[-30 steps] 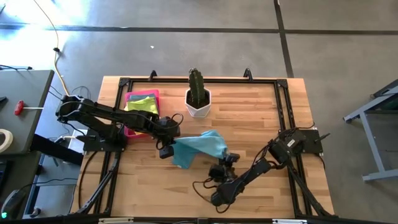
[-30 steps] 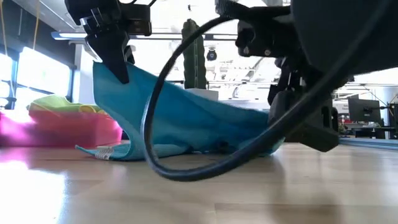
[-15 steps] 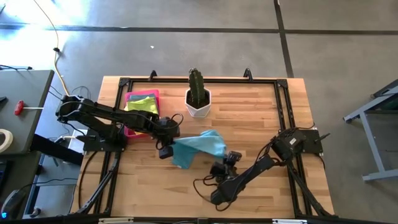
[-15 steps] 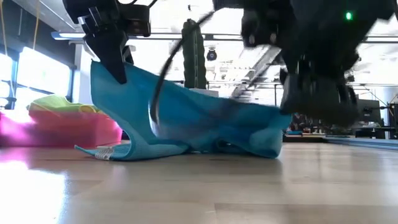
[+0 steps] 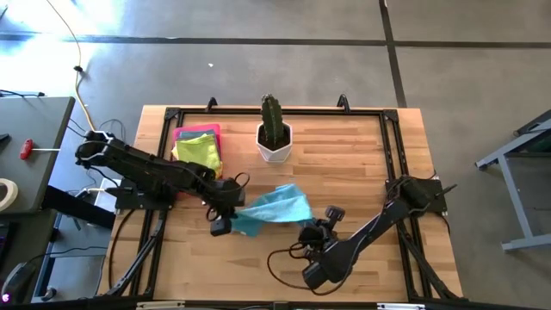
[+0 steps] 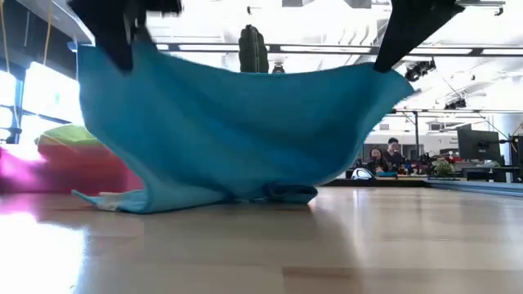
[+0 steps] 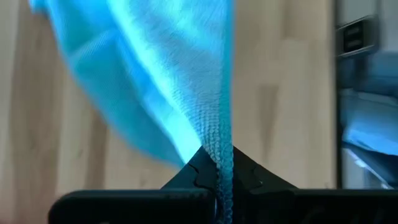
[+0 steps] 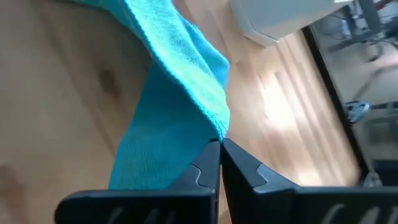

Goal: Fold microfiber towels
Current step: Fold the blue towel

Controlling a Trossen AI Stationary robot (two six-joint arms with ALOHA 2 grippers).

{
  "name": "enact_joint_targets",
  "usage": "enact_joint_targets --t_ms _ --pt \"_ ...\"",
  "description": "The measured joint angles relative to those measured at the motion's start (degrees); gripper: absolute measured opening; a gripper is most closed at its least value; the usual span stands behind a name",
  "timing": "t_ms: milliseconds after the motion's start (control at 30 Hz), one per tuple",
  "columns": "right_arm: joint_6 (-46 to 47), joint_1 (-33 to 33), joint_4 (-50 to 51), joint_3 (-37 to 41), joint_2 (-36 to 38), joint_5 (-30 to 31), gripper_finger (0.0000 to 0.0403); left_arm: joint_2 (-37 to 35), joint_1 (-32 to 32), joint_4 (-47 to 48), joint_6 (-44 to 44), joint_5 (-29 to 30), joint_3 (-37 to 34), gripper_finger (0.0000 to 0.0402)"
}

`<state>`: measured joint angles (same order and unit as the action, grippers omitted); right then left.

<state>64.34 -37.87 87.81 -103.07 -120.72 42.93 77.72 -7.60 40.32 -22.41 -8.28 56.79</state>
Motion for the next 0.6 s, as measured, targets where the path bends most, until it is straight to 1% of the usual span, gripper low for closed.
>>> enact_joint_targets --t_ms 100,200,367,467,600 --pt "-2.18 -0.68 -1.89 0.02 0.11 -2.31 0.0001 -0.09 -2.18 0.49 0.0 0.19 3.53 0.0" --pt "-4.34 -1.34 -1.64 0.07 0.85 -5.93 0.0001 -0.07 -4.03 4.38 0.04 0.27 8.7 0.0" --pt "-8.17 -1.77 -0.84 0.07 6.39 -8.59 0.0 -0.07 -6.04 13.67 0.04 1.26 18.54 0.0" --pt "-10.62 -1.92 0.3 0.07 11.32 -8.55 0.0 -0.07 -7.07 19.51 0.53 7.13 24.23 0.0" --pt "-19.76 -1.41 1.59 0.04 17.51 -8.54 0.0 -0.07 -7.49 23.61 6.29 17.94 28.88 0.0"
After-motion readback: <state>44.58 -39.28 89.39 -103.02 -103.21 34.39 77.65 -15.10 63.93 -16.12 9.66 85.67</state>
